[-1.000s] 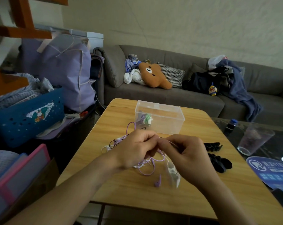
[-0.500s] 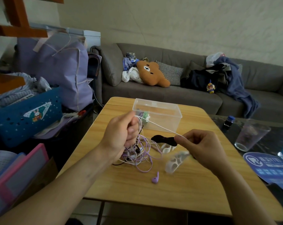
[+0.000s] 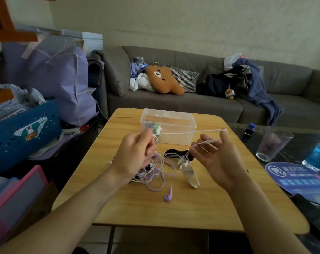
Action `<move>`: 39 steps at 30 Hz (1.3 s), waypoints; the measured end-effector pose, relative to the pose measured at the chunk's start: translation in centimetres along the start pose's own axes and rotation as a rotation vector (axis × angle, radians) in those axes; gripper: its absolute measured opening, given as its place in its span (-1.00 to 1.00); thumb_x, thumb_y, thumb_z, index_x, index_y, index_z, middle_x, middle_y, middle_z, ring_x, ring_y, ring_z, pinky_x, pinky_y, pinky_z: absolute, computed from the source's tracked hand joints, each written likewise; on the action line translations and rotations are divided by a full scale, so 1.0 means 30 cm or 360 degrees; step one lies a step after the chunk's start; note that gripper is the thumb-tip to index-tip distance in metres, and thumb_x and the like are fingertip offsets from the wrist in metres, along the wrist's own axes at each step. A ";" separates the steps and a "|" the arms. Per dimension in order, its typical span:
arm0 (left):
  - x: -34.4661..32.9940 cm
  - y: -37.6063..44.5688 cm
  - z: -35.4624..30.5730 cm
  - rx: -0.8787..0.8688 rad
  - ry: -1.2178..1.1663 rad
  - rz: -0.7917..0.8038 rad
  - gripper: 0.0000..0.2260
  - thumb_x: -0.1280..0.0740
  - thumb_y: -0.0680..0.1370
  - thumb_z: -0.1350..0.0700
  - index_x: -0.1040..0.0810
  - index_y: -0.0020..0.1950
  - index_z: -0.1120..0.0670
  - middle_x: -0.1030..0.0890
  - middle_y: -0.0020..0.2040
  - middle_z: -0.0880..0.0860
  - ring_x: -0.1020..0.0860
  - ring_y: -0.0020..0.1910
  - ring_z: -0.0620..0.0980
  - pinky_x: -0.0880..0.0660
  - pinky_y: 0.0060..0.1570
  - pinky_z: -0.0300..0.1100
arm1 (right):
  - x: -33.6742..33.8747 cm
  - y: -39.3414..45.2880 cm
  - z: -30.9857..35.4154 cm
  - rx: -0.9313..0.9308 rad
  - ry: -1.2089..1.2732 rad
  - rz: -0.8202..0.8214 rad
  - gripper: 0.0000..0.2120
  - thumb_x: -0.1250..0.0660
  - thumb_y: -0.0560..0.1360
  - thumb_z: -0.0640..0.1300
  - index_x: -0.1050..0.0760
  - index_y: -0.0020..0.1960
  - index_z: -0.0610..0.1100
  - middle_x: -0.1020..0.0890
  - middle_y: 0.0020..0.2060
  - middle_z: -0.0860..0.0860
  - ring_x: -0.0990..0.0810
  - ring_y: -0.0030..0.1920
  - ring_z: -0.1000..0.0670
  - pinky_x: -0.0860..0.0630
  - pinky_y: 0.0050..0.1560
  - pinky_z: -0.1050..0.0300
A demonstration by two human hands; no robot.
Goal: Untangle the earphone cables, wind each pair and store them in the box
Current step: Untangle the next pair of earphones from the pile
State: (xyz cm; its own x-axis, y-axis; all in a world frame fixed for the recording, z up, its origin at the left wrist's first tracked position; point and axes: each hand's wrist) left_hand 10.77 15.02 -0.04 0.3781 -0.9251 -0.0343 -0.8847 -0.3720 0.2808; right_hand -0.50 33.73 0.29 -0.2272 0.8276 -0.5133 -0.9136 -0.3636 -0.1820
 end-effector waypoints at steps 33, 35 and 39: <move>0.173 0.069 -0.049 0.0361 -0.1297 -0.1022 -0.81 -0.09 0.70 0.23 -0.43 -0.05 0.18 -0.70 -0.21 0.10 -0.70 -0.24 -0.08 -0.14 -0.67 -0.38 | -0.129 -0.109 -0.115 0.0198 -0.1993 0.1170 -0.48 -0.21 0.64 0.10 -0.56 -0.41 -0.09 -0.45 -0.61 0.10 -0.26 -0.54 0.09 -0.26 -0.45 0.28; 0.152 0.076 -0.046 0.0341 -0.1105 -0.1110 -0.84 -0.16 0.68 0.24 -0.47 -0.05 0.21 -0.67 -0.08 0.15 -0.69 -0.17 -0.06 -0.19 -0.63 -0.39 | -0.146 -0.120 -0.122 0.0214 -0.2008 0.1247 -0.49 -0.22 0.65 0.08 -0.55 -0.44 -0.05 -0.47 -0.59 0.05 -0.28 -0.54 0.07 -0.27 -0.45 0.29; 0.093 0.058 -0.011 0.0173 -0.0088 -0.1087 -0.91 -0.35 0.60 0.13 -0.64 0.00 0.12 -0.65 -0.18 -0.06 -0.51 -0.33 -0.14 -0.42 -0.41 -0.34 | -0.167 -0.120 -0.129 0.0227 -0.1829 0.1331 -0.48 -0.26 0.63 0.04 -0.54 -0.48 -0.04 -0.43 -0.50 -0.33 -0.27 -0.51 -0.05 -0.24 -0.46 0.23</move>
State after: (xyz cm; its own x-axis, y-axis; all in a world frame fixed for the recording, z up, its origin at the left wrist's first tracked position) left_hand 10.38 11.81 0.67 0.8480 -0.4826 -0.2190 -0.4771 -0.8751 0.0811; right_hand 5.22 29.24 0.27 -0.7863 0.3007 0.5397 -0.3867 -0.9208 -0.0503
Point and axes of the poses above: each hand's wrist, its own y-axis towards the middle knuckle, its own x-axis out of the back of the hand, z = x × y
